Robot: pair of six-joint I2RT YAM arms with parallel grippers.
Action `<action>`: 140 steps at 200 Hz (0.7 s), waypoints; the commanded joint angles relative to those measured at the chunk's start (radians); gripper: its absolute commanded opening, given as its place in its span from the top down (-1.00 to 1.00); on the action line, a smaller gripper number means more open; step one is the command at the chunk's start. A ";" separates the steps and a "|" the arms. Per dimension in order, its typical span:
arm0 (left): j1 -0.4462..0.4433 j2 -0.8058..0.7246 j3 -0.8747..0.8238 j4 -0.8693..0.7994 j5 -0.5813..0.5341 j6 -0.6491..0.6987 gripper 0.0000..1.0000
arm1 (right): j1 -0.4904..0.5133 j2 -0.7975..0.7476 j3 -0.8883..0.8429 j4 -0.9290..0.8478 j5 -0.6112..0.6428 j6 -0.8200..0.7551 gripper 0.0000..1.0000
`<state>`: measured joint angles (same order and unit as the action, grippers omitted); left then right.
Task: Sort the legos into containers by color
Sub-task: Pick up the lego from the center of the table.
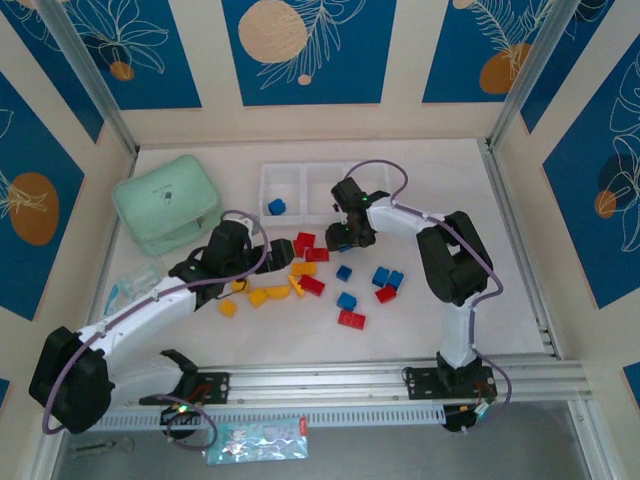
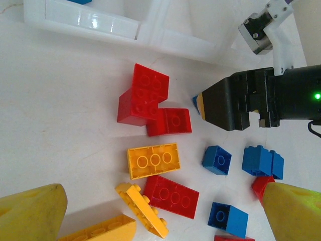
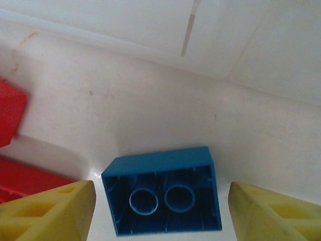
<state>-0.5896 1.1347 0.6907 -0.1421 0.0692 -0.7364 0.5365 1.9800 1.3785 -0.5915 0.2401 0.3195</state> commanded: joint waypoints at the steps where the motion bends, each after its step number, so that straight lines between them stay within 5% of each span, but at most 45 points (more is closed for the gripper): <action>1: -0.010 0.003 0.015 -0.008 -0.017 -0.011 -0.99 | 0.007 0.014 0.026 -0.015 0.020 -0.023 -0.34; 69: -0.010 -0.015 0.025 -0.033 -0.036 0.006 -0.99 | 0.030 -0.030 0.021 -0.037 0.044 -0.051 0.04; 140: 0.035 -0.099 0.029 -0.096 -0.064 0.047 -0.99 | 0.105 -0.167 0.054 -0.041 0.031 -0.044 0.08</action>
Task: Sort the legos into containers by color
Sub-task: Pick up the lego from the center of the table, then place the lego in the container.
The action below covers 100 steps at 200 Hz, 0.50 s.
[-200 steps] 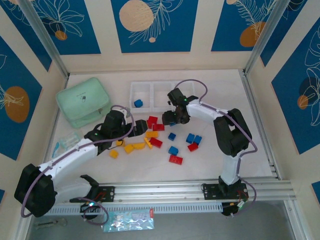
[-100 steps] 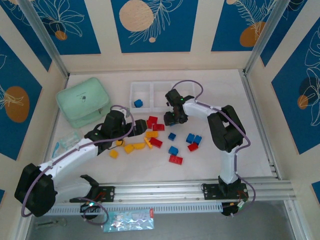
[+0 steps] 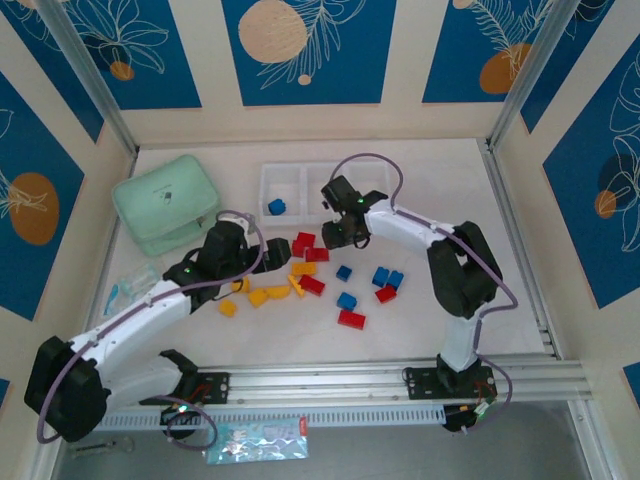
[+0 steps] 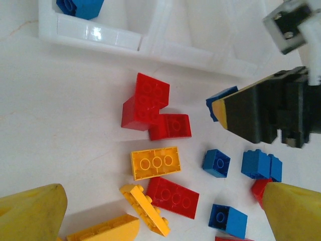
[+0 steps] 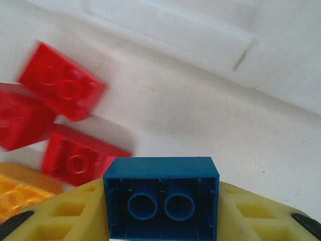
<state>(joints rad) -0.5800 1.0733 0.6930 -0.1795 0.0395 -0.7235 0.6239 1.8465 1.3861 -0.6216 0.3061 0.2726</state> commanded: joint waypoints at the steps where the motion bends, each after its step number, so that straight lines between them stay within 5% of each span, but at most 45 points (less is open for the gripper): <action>1: 0.027 -0.039 0.026 -0.061 -0.034 0.035 -0.99 | 0.019 -0.032 0.050 -0.011 -0.035 0.003 0.08; 100: 0.181 -0.051 0.053 -0.133 0.031 0.066 -0.99 | 0.062 0.317 0.567 0.006 -0.040 -0.063 0.07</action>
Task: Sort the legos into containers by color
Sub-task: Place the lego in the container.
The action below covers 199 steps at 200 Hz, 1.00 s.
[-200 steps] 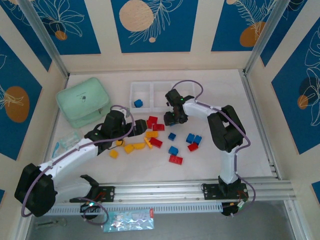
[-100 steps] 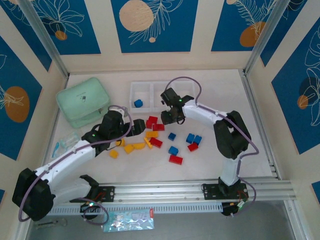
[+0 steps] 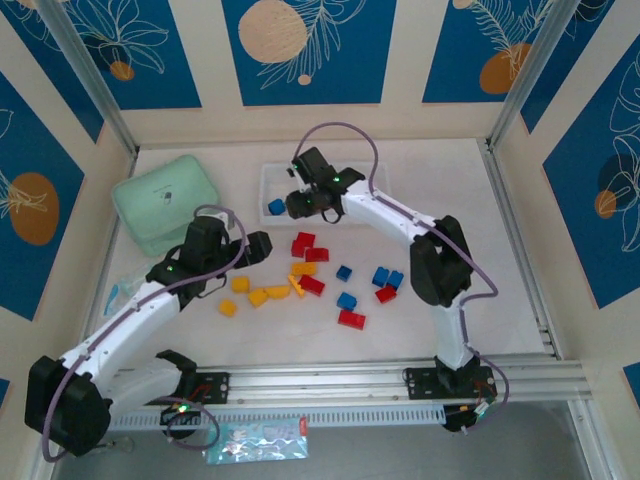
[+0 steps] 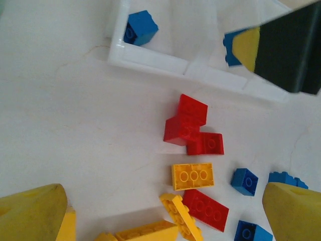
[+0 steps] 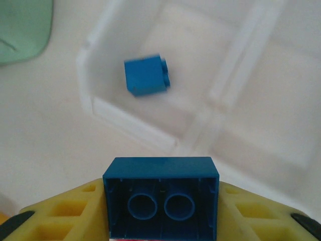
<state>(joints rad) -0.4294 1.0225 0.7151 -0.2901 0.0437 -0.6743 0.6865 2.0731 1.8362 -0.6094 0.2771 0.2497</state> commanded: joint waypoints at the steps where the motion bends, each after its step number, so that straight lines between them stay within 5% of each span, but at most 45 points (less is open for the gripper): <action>1: 0.030 0.000 0.030 -0.022 0.028 0.018 -0.99 | -0.001 0.094 0.123 -0.006 -0.011 -0.041 0.07; 67: 0.065 0.047 0.044 0.000 0.056 0.028 -0.99 | -0.016 0.382 0.529 -0.132 0.029 -0.076 -0.14; 104: 0.068 0.049 0.056 -0.006 0.051 0.035 -0.99 | -0.006 0.382 0.597 -0.159 0.031 -0.097 -0.30; 144: 0.067 0.037 0.068 -0.017 0.072 0.041 -0.99 | -0.012 0.229 0.463 -0.140 -0.022 -0.069 -0.36; 199: 0.036 0.030 0.114 -0.088 0.094 0.047 -0.99 | -0.074 -0.113 0.008 -0.040 -0.158 0.050 -0.52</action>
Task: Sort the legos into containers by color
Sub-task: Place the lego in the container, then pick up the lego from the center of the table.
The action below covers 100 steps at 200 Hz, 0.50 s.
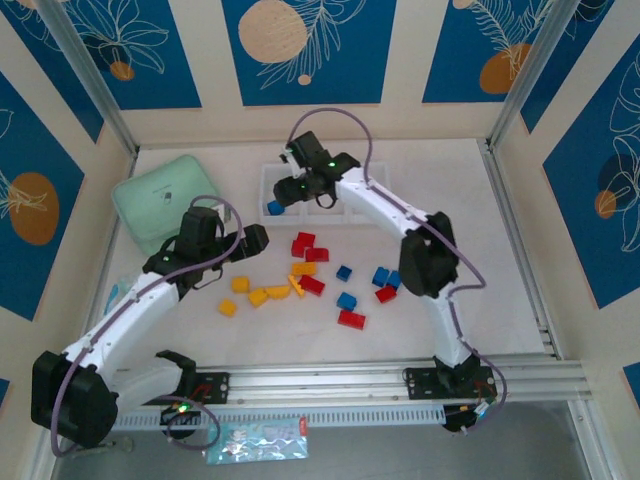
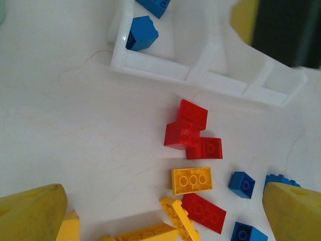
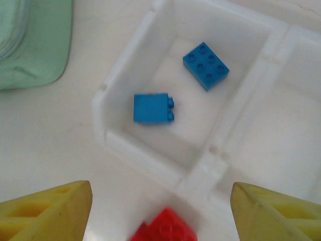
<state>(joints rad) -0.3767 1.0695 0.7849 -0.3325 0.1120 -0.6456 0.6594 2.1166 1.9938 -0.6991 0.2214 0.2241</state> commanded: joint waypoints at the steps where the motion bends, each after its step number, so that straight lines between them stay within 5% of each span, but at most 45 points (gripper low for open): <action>1: -0.020 -0.016 0.044 -0.048 0.026 0.018 -0.99 | -0.049 -0.163 -0.158 0.052 -0.105 0.078 -0.52; 100: -0.307 0.142 0.169 -0.154 -0.033 -0.008 -0.96 | -0.268 -0.710 -0.837 -0.013 -0.292 0.210 -0.82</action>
<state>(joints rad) -0.6186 1.1629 0.9028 -0.4488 0.0956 -0.6495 0.4267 1.5112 1.2480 -0.6521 0.0166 0.3931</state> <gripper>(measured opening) 0.986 0.892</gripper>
